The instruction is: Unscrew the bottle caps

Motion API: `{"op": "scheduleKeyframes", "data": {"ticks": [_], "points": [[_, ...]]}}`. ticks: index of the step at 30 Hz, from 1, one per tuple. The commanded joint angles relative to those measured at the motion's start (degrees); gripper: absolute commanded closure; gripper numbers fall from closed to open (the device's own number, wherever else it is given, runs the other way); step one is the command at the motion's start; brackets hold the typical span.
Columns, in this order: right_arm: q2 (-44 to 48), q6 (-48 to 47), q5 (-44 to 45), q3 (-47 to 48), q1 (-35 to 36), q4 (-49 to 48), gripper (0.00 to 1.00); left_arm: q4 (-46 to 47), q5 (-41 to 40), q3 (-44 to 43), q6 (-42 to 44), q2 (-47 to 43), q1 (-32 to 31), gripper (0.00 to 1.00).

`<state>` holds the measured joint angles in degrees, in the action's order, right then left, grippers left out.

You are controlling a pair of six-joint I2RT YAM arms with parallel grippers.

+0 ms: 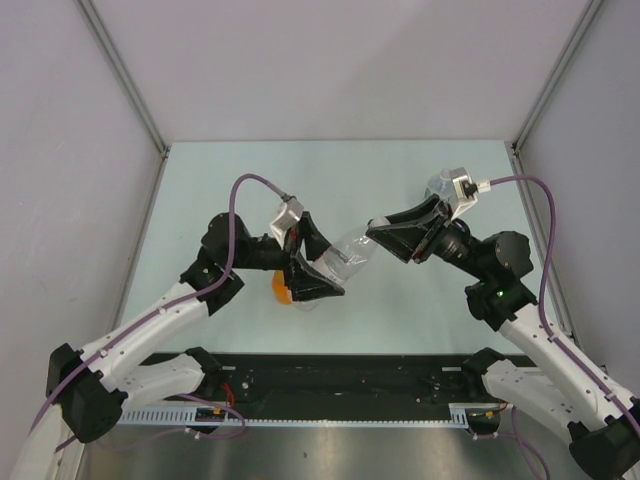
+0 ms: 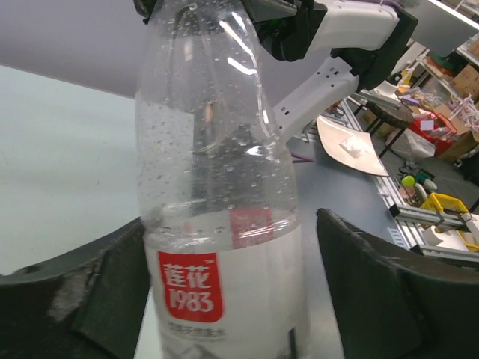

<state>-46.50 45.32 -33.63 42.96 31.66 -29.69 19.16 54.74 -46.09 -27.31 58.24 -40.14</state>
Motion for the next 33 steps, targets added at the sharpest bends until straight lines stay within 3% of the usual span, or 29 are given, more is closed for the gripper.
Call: {"op": "scheduleKeyframes", "data": {"ticks": [1,10,13,14,15,17,20,25,27,33], "points": [[1.24,-0.93,1.55,0.28,0.42,-2.56,0.93,0.00,0.72,0.12,2.79,0.30,-0.47,0.20],[1.76,-1.29,1.64,0.37,0.77,-1.34,0.89,-1.67,0.81,-0.50,4.54,0.47,-0.55,0.44],[2.29,-1.81,2.16,0.98,0.95,0.68,0.69,-2.45,0.28,-0.85,5.42,0.30,-0.55,0.48],[2.47,-2.25,2.34,1.25,1.03,1.21,0.52,-3.15,0.02,-0.94,5.86,0.12,-0.55,0.50],[2.82,-2.51,2.60,2.29,0.95,2.96,0.45,-3.42,-0.33,-1.11,6.39,0.03,-0.55,0.53],[3.52,-3.74,4.09,3.70,1.12,5.33,0.34,-4.13,-0.77,-1.37,7.00,-0.32,-0.55,0.56],[4.48,-6.19,6.99,7.22,1.30,11.31,0.26,-6.58,-2.70,-2.43,8.76,-0.49,-0.55,0.72],[6.59,-9.81,16.21,12.14,1.82,21.33,0.22,-11.41,-8.22,-4.53,12.36,-1.02,-0.73,0.89],[7.73,-10.51,20.77,13.02,2.00,24.66,0.22,-13.35,-11.65,-5.24,14.99,-1.72,-1.52,1.00],[7.83,-9.90,27.20,13.73,2.79,29.42,0.23,-17.40,-30.90,-5.42,23.16,-4.71,-7.57,1.00]]}}
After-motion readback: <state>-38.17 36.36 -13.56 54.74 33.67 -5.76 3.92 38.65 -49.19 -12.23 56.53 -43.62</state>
